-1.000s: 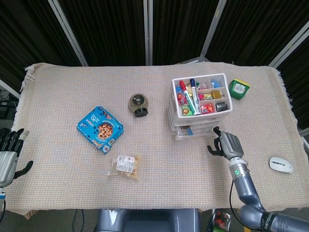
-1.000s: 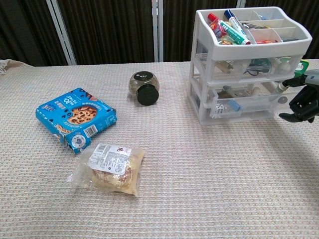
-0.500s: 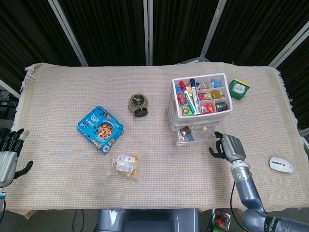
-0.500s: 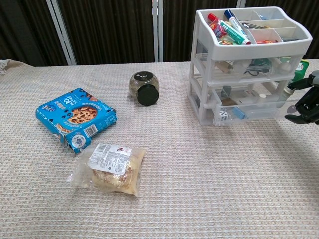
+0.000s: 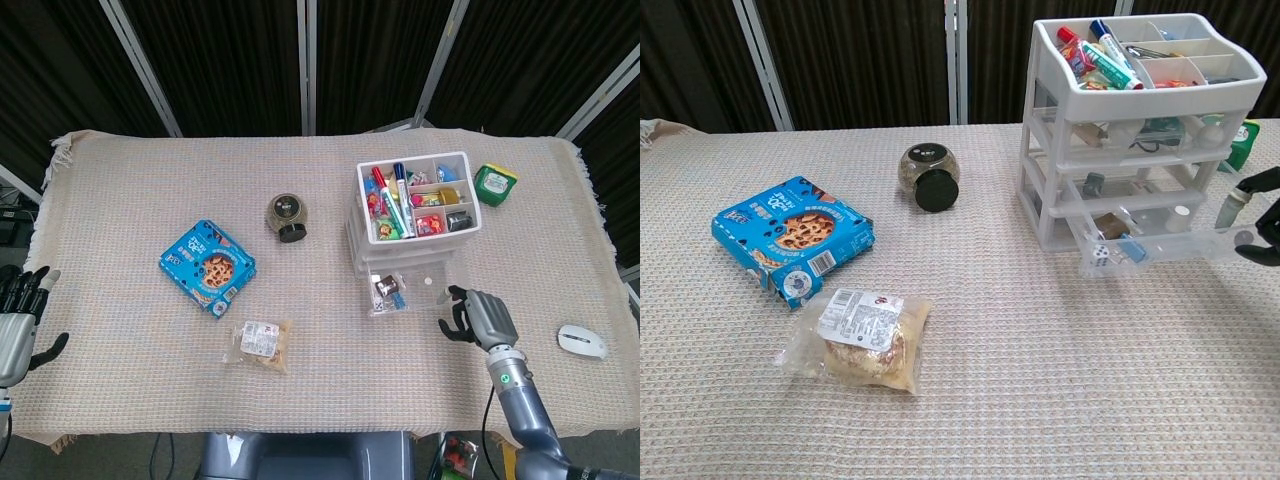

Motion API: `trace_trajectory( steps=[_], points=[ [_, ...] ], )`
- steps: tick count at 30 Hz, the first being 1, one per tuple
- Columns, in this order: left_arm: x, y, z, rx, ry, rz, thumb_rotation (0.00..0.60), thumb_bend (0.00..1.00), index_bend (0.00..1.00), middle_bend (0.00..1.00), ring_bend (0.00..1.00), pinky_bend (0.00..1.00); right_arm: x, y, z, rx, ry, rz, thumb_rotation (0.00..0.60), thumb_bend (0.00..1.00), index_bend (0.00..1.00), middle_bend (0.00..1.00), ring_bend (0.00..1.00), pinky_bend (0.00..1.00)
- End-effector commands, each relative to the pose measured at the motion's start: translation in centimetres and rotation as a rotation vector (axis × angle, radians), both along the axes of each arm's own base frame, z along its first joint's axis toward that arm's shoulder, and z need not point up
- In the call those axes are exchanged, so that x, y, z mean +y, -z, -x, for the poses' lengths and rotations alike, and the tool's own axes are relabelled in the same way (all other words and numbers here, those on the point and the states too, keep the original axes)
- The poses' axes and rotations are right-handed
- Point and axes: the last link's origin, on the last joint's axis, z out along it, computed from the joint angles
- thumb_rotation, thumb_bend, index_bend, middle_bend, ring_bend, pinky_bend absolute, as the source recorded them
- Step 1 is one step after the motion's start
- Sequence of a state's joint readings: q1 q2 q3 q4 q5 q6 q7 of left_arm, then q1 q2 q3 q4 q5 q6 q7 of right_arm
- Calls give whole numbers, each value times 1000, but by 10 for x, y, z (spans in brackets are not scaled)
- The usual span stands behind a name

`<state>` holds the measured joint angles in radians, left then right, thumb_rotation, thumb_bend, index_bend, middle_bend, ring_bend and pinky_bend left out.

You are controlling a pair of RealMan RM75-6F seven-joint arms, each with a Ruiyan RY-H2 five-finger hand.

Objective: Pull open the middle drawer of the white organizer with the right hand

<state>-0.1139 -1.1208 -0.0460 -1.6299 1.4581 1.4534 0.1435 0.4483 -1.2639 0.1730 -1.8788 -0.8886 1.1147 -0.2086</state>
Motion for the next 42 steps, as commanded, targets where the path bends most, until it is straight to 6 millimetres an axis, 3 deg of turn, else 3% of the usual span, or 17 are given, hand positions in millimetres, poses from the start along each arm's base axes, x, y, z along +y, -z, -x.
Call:
trace_trajectory(
  steps=[1,16,23,28,33,37,42],
  points=[
    [0,0,0,0,0,0,600,318,0,0,0,0,2,-1,0,3,0,-4,600,310,468,840,859,601],
    [0,0,0,-1,1,1,600,318,0,0,0,0,9,-5,-5,-1,-3,-9,600,312,468,840,859,601],
    [0,0,0,0,1,1,600,318,0,0,0,0,8,-11,-15,-48,-29,21,600,298,308,840,859,601],
    [0,0,0,-1,1,1,600,318,0,0,0,0,4,-18,-20,-54,-39,43,600,229,292,840,859,601],
    [0,0,0,-1,1,1,600,318,0,0,0,0,-5,-29,-26,-48,-54,83,600,121,358,870,880,601],
    [0,0,0,0,1,0,600,318,0,0,0,0,-26,-38,-37,26,-117,118,600,17,463,956,945,602],
    [0,0,0,-1,1,0,600,318,0,0,0,0,-44,-33,-46,105,-163,96,600,0,554,1000,1000,632]
  ],
)
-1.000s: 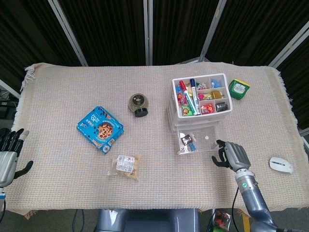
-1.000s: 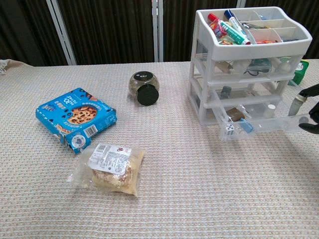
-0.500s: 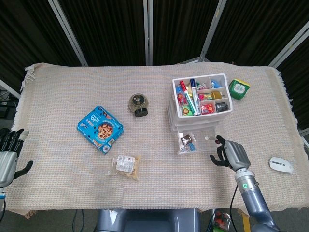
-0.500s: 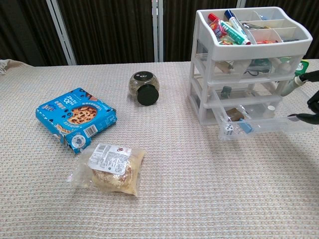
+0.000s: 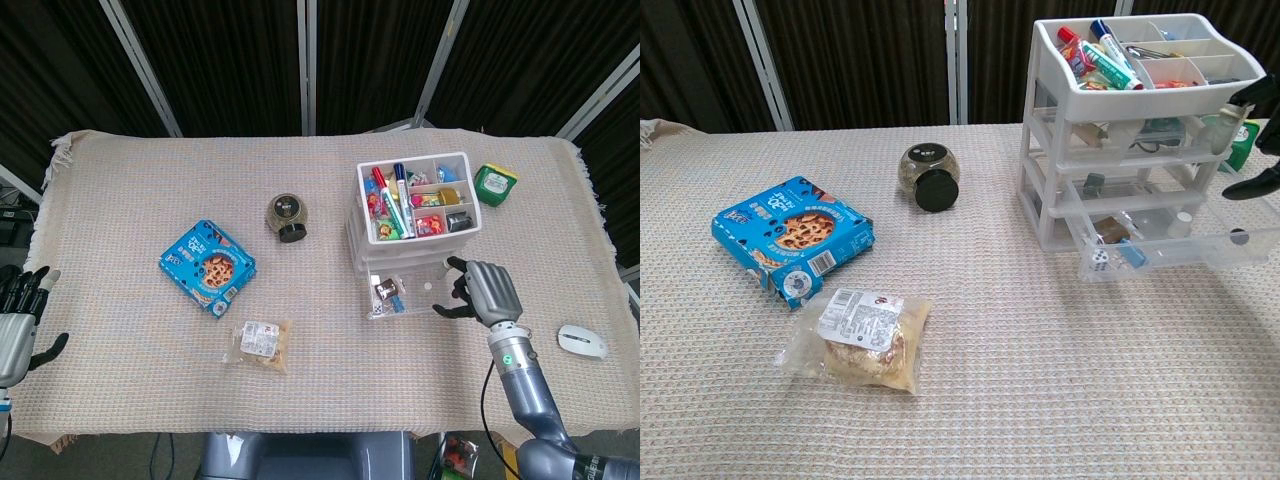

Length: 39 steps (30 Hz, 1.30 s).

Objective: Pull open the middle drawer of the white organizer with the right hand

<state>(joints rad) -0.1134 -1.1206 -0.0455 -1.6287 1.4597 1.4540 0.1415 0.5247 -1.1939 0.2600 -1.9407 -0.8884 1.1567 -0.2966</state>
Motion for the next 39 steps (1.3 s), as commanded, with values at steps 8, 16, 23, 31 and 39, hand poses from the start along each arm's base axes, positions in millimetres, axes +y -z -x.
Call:
trace_trajectory(
  steps=[8,16,23,31,39],
  points=[
    [0,0,0,-1,1,2,600,318,0,0,0,0,-31,21,-5,161,-57,-78,600,0,543,1000,1000,633],
    [1,0,0,0,1,2,600,318,0,0,0,0,-36,34,2,219,-51,-119,600,0,539,1000,1000,633],
    [0,0,0,-1,0,2,600,318,0,0,0,0,-44,42,2,221,-51,-115,600,4,541,1000,1000,633],
    [1,0,0,-2,1,3,600,318,0,0,0,0,-48,46,3,241,-40,-120,600,24,525,1000,1000,632],
    [1,0,0,-1,1,3,600,318,0,0,0,0,-53,49,6,264,-21,-130,600,137,523,1000,1000,631]
  ],
)
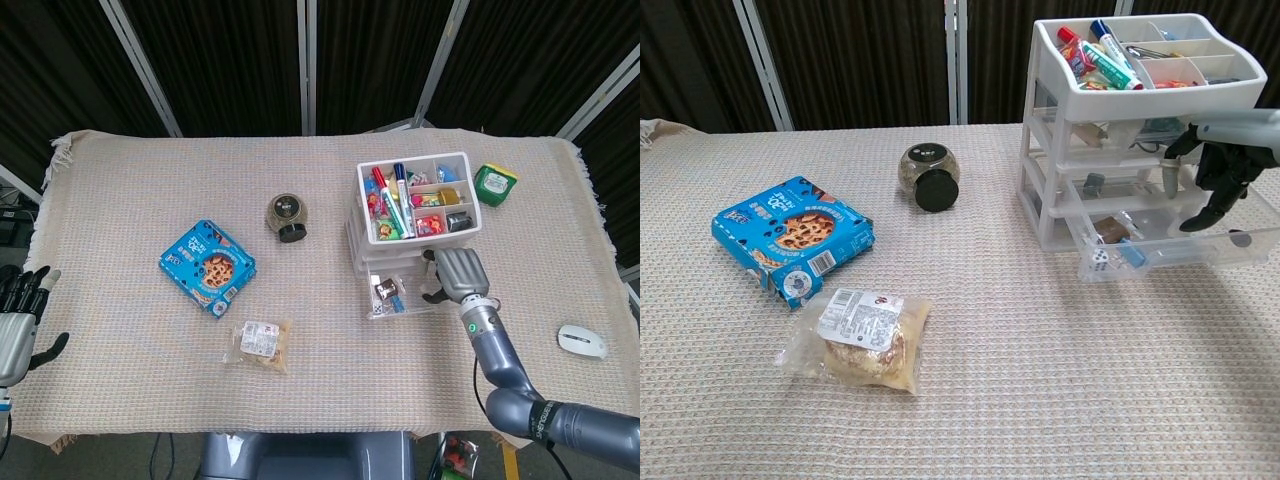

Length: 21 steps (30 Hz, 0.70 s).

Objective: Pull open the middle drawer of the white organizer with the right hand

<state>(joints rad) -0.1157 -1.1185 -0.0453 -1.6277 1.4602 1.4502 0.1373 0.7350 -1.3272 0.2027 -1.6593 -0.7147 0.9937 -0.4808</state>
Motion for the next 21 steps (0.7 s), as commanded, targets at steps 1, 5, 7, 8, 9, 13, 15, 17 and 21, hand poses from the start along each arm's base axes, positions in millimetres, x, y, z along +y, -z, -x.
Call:
trace_trajectory(
  steps=[1,5,7,8,9,13,15,17,21],
  points=[
    [0,0,0,0,0,0,600,318,0,0,0,0,-2,2,0,4,8,-3,600,150,524,1000,1000,631],
    [0,0,0,0,-1,0,600,318,0,0,0,0,-4,3,1,14,20,-11,600,168,524,1000,1000,631],
    [0,0,0,-1,-1,0,600,318,0,0,0,0,-4,3,1,16,23,-14,600,172,523,1000,1000,631],
    [0,0,0,-1,-1,0,600,318,0,0,0,0,-4,3,1,18,24,-15,600,173,522,1000,1000,630],
    [0,0,0,-1,-1,0,600,318,0,0,0,0,-4,4,2,20,26,-19,600,173,520,1000,1000,630],
    [0,0,0,-1,0,1,600,318,0,0,0,0,-3,4,1,26,29,-23,600,178,512,1000,1000,630],
    [0,0,0,-2,0,1,600,318,0,0,0,0,-3,4,1,29,30,-24,600,186,509,1000,1000,630],
    [0,0,0,-2,0,1,600,318,0,0,0,0,-3,5,3,41,34,-28,600,207,509,1000,1000,630],
    [0,0,0,-2,0,1,600,318,0,0,0,0,-3,6,4,49,43,-35,600,263,513,1000,1000,630]
  ],
)
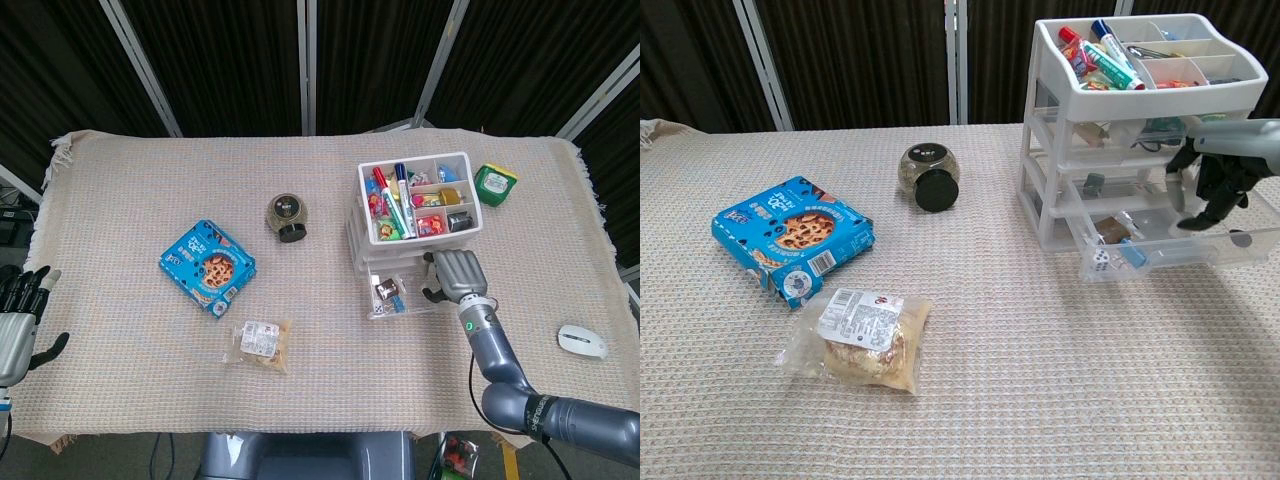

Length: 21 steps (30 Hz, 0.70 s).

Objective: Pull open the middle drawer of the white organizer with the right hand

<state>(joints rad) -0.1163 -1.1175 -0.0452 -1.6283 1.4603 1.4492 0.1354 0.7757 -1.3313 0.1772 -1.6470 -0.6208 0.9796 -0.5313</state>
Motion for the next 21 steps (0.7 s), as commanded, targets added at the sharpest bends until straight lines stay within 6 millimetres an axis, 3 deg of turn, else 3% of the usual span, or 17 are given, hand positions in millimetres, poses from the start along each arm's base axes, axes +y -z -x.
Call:
trace_trajectory(
  steps=[1,12,21],
  points=[
    [0,0,0,0,0,0,600,318,0,0,0,0,0,1,1,5,3,-6,600,279,514,1000,1000,630],
    [0,0,0,0,0,1,600,318,0,0,0,0,0,2,0,7,3,-9,600,291,512,1000,998,630],
    [0,0,0,-1,1,1,600,318,0,0,0,0,0,1,-1,-8,-5,14,600,295,572,1000,999,630]
  ],
)
